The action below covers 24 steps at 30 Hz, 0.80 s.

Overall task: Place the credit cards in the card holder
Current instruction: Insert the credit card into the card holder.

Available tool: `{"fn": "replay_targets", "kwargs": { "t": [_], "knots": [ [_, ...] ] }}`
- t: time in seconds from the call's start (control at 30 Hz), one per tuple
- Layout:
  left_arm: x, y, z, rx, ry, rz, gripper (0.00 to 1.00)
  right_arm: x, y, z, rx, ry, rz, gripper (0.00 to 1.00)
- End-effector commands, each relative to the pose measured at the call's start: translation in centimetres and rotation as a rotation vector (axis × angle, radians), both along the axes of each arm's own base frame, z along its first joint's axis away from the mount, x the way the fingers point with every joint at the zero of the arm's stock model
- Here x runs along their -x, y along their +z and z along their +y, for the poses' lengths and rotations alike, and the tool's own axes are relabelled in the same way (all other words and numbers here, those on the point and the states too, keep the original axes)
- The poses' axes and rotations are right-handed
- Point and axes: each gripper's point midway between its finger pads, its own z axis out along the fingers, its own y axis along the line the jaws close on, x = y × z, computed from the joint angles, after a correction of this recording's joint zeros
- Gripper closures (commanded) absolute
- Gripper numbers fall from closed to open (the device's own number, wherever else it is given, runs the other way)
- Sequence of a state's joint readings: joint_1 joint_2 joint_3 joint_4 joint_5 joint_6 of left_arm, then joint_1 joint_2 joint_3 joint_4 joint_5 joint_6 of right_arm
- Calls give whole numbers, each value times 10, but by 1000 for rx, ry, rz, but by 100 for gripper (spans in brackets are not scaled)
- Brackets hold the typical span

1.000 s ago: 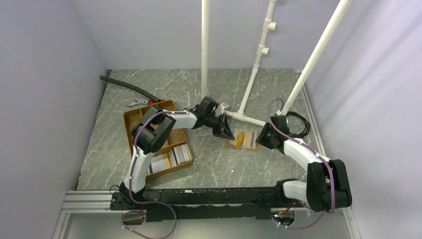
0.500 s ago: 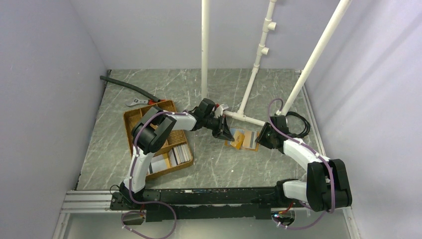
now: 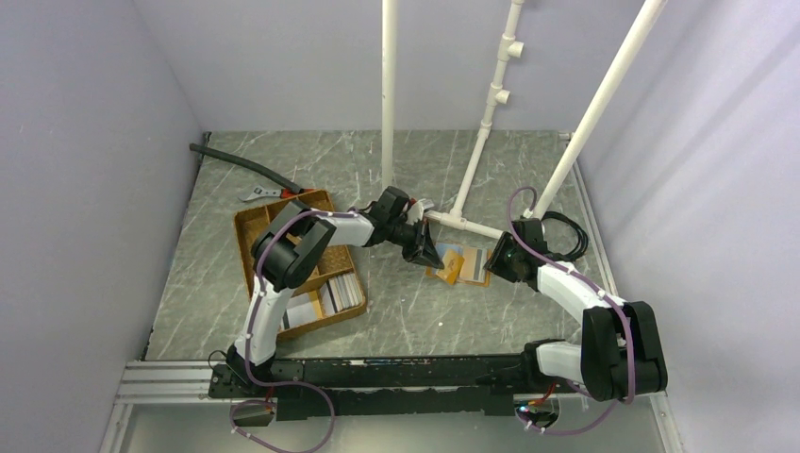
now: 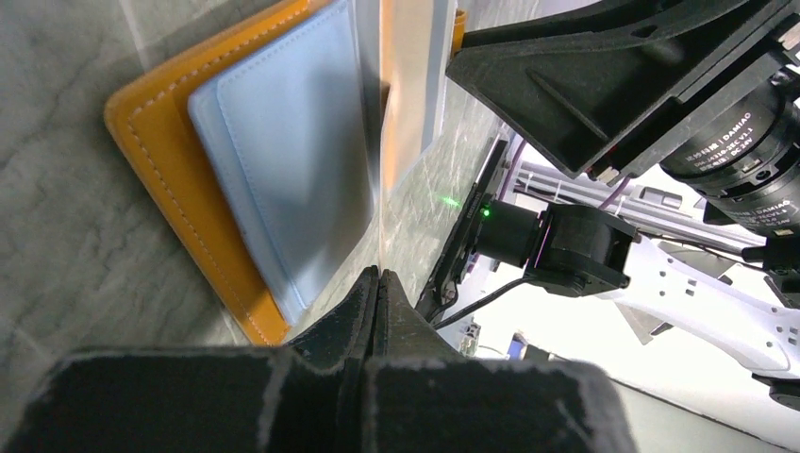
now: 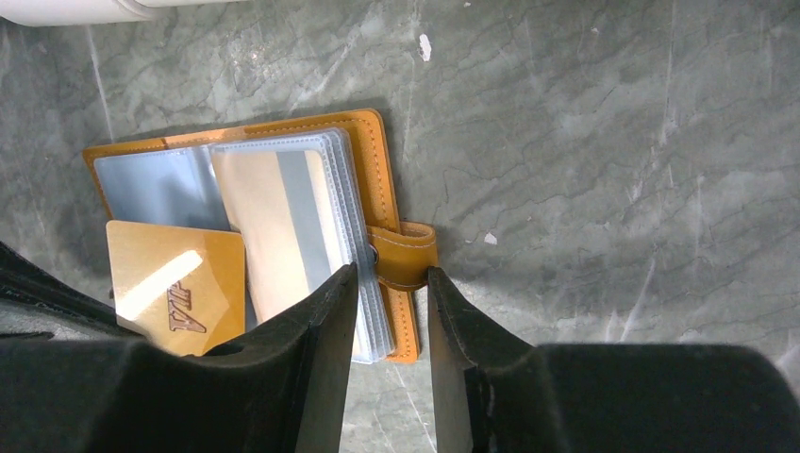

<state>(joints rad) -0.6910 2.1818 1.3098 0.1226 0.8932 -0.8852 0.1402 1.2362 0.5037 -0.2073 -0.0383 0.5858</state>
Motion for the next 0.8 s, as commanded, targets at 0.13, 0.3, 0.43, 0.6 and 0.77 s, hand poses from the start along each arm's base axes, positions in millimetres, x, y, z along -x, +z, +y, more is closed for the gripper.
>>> {"fn": "replay_targets", "kwargs": {
  "t": [0.13,0.3,0.43,0.6,0.77],
  "knots": [
    [-2,4,-19,58,-63,-14,100,11,-10,9,-2,75,47,66],
    [-17,6,-27,94,-10,-77,100,11,-9,14,-7,96,44,67],
    [-33,10,-35,120,52,-120,100,11,-10,15,-8,103,48,67],
    [-43,5,-44,126,78,-103,100,11,-10,17,-8,109,53,67],
    [-42,-2,-44,109,78,-107,100,12,-11,17,-8,114,55,67]
  ]
}}
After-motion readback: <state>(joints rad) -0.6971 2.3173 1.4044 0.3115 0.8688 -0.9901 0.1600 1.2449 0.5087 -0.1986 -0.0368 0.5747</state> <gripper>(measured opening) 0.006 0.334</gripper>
